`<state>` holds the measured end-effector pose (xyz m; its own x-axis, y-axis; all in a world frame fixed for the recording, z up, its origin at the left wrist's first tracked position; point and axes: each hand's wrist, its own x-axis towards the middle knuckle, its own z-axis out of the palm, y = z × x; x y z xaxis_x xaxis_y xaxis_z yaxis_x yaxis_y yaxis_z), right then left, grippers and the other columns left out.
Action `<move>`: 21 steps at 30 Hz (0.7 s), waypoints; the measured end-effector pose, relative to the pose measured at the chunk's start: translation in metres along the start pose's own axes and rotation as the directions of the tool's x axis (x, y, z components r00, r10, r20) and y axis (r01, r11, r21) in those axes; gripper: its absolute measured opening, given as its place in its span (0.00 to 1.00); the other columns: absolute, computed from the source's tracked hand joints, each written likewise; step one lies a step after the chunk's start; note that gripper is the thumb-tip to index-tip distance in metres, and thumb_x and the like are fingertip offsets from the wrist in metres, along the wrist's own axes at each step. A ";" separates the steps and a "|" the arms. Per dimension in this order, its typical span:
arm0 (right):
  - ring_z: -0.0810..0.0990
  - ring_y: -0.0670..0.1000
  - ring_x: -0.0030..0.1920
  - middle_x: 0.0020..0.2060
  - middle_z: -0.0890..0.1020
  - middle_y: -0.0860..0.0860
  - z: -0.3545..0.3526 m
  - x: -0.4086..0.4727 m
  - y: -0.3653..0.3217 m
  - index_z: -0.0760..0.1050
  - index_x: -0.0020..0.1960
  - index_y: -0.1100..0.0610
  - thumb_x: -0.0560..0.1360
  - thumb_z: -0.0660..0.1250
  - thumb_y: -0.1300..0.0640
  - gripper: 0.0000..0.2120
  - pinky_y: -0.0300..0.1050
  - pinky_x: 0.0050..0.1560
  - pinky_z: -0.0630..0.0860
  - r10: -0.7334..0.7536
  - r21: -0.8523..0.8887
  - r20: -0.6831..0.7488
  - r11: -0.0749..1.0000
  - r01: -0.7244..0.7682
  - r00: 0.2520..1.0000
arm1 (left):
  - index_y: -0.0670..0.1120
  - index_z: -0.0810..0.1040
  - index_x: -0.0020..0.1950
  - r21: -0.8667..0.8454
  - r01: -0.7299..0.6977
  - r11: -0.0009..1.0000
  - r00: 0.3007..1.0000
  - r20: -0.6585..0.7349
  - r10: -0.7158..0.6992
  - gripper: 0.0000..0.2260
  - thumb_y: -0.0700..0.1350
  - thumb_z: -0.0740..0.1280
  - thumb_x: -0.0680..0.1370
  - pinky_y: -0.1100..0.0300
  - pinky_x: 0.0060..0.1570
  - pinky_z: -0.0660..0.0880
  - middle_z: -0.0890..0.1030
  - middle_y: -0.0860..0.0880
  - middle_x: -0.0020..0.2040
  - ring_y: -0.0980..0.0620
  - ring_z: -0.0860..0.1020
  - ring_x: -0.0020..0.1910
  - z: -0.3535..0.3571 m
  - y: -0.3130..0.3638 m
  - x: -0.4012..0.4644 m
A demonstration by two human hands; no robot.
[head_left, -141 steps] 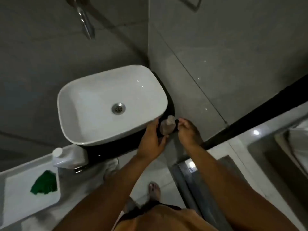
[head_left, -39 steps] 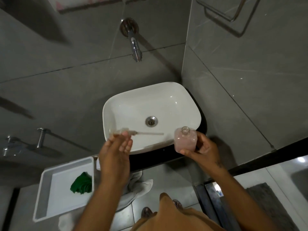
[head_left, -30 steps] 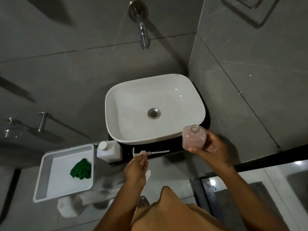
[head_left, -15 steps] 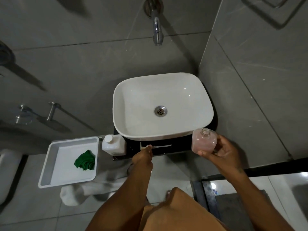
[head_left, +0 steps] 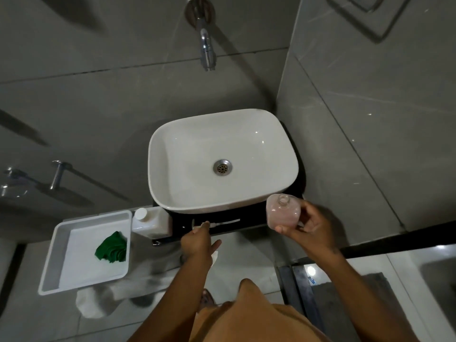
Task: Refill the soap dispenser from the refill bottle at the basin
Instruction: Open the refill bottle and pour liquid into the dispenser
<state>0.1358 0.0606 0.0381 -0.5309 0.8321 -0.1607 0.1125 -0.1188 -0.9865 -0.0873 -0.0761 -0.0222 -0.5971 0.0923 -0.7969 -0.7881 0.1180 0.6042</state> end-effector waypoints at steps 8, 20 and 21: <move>0.82 0.50 0.61 0.59 0.84 0.47 -0.008 0.008 0.018 0.79 0.61 0.42 0.58 0.86 0.47 0.33 0.48 0.56 0.82 0.019 0.005 -0.016 1.000 -0.019 1.000 | 0.45 0.82 0.65 0.124 -0.777 0.618 0.366 0.887 0.283 0.23 0.32 0.78 0.72 0.58 0.61 0.79 0.86 0.51 0.59 0.51 0.84 0.60 0.050 0.015 -0.076; 0.79 0.53 0.65 0.66 0.78 0.54 -0.025 0.035 0.065 0.68 0.76 0.55 0.74 0.74 0.65 0.33 0.50 0.62 0.79 0.016 -0.326 -0.136 0.943 -0.060 0.991 | 0.41 0.82 0.65 0.139 -0.844 0.518 0.385 0.829 0.405 0.21 0.34 0.78 0.73 0.42 0.65 0.77 0.85 0.46 0.61 0.48 0.83 0.62 0.109 -0.045 -0.046; 0.79 0.55 0.64 0.66 0.78 0.55 -0.026 0.037 0.067 0.69 0.75 0.58 0.74 0.73 0.67 0.31 0.52 0.63 0.79 0.013 -0.358 -0.161 0.931 -0.070 0.987 | 0.41 0.82 0.65 0.158 -0.849 0.504 0.400 0.817 0.416 0.20 0.35 0.78 0.73 0.44 0.65 0.77 0.85 0.47 0.61 0.49 0.83 0.62 0.113 -0.051 -0.043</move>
<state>0.1455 0.0980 -0.0333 -0.3874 0.9068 -0.1661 0.4423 0.0248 -0.8965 -0.0045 0.0253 -0.0180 -0.4443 0.8935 -0.0650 0.1333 0.1377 0.9815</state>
